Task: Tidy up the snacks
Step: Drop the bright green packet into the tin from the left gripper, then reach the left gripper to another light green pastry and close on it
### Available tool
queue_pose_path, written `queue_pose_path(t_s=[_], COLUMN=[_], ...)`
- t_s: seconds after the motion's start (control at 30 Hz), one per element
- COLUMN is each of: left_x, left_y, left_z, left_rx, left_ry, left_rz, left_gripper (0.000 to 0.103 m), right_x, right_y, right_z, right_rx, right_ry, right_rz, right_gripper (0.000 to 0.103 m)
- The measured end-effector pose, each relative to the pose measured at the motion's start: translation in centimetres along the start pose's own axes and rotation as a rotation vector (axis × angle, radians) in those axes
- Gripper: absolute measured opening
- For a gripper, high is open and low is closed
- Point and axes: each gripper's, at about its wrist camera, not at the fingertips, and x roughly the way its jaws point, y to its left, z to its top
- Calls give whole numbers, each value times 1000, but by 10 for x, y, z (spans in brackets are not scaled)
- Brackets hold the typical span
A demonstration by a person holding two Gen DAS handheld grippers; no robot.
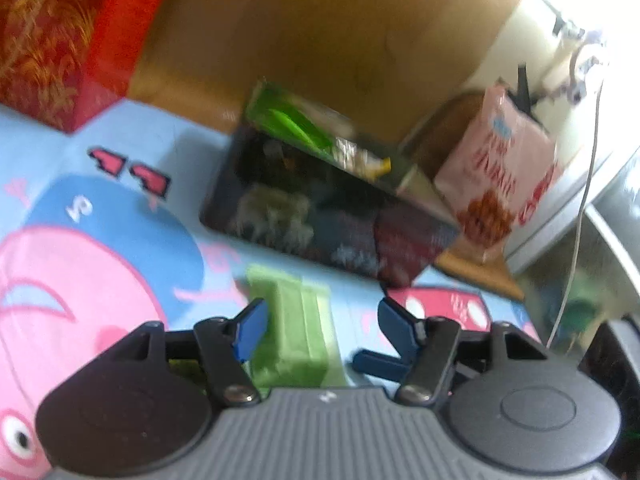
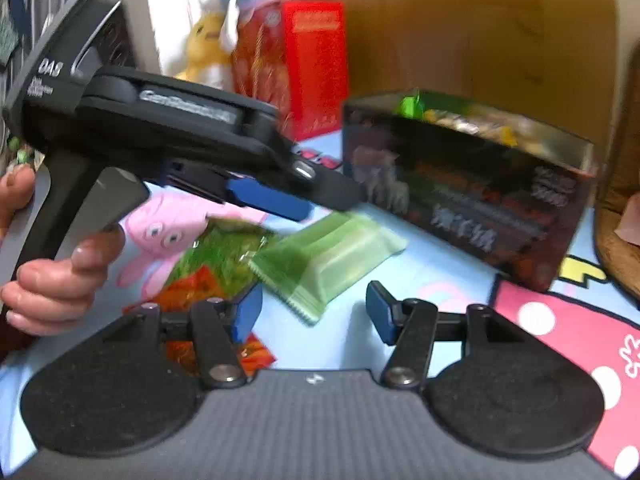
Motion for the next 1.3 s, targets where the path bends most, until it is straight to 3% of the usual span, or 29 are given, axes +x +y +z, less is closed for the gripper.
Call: queue_pose_path(t_s=[0.07,0.1,0.13,0.2,0.23,0.33,0.83,1.3], left_x=[2,2,2,2,2,2,1,1], left_y=[-3,-4,-4,-3,-3,-1,-2,-3], left_z=[-5,-7,-8,-8,-9,-10,-14,-15], left_rx=[29,37,38,36,36,35,37,50], left_ry=[-8,-14,-19,-29,-35,-45,-47,-48], left_rz=[28,27,23,17,12,-8,-90,-103], left_gripper=[64,65,65,65,65,65,65,69], right_x=[5,5,5,4,3,1,-13,-18], right_y=[5,7,9,9,7,-7,-22,-25], right_z=[-1,-1,-1,-2,-3,-5,-9,-11], right_rx=[-18,-30,-40,-44,-34,34,160,191], right_ry=[-3,-6,-9,-19,-24,-44,-182,-203], right_rz=[-11,-18,-28,-44,-54,-42,-42,-35], right_gripper=[58,53,42,36,25,17,15,15])
